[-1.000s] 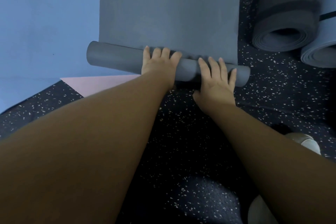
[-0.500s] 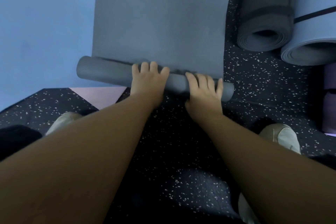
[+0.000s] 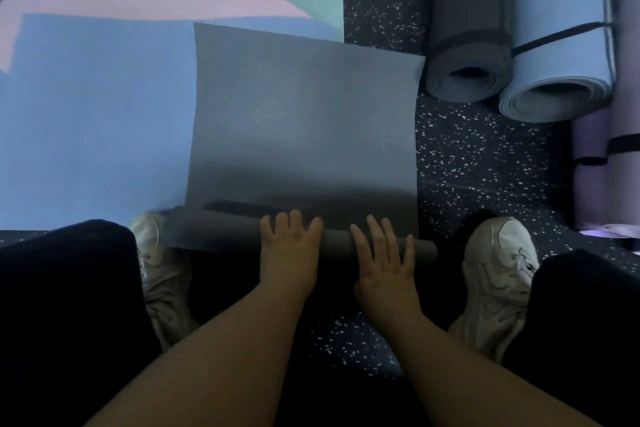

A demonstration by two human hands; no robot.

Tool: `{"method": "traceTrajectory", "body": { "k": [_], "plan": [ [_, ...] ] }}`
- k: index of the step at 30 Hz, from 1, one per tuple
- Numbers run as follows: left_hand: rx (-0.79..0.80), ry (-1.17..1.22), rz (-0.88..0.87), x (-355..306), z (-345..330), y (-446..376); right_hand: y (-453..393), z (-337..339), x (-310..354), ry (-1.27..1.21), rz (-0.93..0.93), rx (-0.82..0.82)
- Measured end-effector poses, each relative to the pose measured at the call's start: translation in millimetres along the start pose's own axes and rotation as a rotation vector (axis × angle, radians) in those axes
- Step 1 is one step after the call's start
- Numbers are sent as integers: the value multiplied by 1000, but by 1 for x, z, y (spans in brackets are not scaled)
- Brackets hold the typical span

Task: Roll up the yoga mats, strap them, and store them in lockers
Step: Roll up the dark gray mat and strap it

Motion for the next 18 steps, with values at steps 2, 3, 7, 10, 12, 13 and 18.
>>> {"method": "traceTrajectory", "body": {
  "k": [2,3,7,10,12,13,18],
  "plan": [
    [43,-19,-14,3,-4,-5,2,0,1,-11,8,-2],
    [70,-18,-24,3,-6,-9,2,1,1,-14,6,-12],
    [164,23,-79,6,-11,-21,6,1,2,-22,13,-43],
    [145,-32,-189,7,0,-33,11,0,8,1,37,-60],
    [112,-105,-250,8,7,-39,10,-1,11,8,9,-51],
    [84,-129,-271,8,11,-41,7,-2,12,5,-13,-41],
    [-350,-133,-434,4,31,-41,-22,-9,6,17,-70,66]
  ]
}}
Point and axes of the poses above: each hand's wrist, its own y-axis away from the middle knuckle, its own z-axis out of the back of the hand, x = y × z, the point moved 7 cm from there along -y, towards the middle knuckle, and after that the axes turned 6 degrees about x, right-handed, at the moved point
